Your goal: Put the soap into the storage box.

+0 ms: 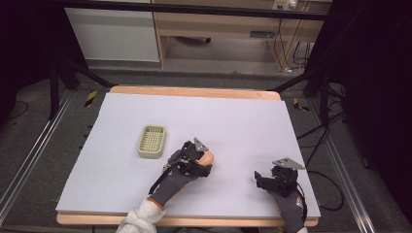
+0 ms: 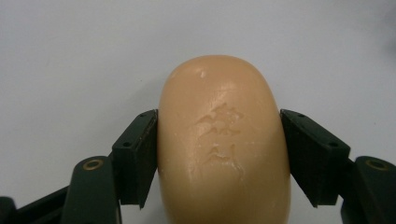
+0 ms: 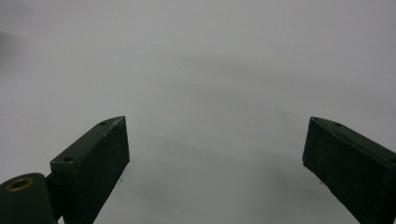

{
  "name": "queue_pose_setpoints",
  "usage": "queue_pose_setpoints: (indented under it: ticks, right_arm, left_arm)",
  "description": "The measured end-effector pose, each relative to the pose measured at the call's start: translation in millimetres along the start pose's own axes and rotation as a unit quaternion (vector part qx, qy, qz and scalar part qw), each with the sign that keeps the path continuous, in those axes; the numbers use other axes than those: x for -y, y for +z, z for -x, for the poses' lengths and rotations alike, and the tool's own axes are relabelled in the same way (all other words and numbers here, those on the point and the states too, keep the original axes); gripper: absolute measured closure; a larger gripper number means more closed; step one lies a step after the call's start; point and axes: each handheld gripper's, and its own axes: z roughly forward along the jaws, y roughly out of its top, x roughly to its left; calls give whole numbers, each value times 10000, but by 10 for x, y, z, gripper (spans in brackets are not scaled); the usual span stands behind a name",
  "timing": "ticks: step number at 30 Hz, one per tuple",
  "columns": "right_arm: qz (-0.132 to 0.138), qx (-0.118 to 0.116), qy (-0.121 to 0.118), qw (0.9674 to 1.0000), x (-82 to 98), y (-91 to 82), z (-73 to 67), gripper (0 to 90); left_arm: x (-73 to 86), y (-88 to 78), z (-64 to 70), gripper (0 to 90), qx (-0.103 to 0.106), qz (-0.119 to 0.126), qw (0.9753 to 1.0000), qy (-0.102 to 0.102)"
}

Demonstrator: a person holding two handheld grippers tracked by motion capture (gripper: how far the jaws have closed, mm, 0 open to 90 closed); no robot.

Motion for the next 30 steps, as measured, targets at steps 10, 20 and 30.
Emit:
queue_pose_setpoints:
  ticks: [10, 20, 30]
  right_arm:
    - [5, 12, 41, 10000, 1, -1, -1, 75]
    - [13, 38, 46, 10000, 2, -11, 9, 75]
    - [49, -9, 5, 10000, -3, -21, -3, 75]
  left_arm:
    - [80, -241, -117, 312, -40, 97, 9999, -4]
    - [171, -443, -191, 313, -63, 255, 9996, -40]
    - [229, -558, -377, 314, -207, 354, 9989, -221]
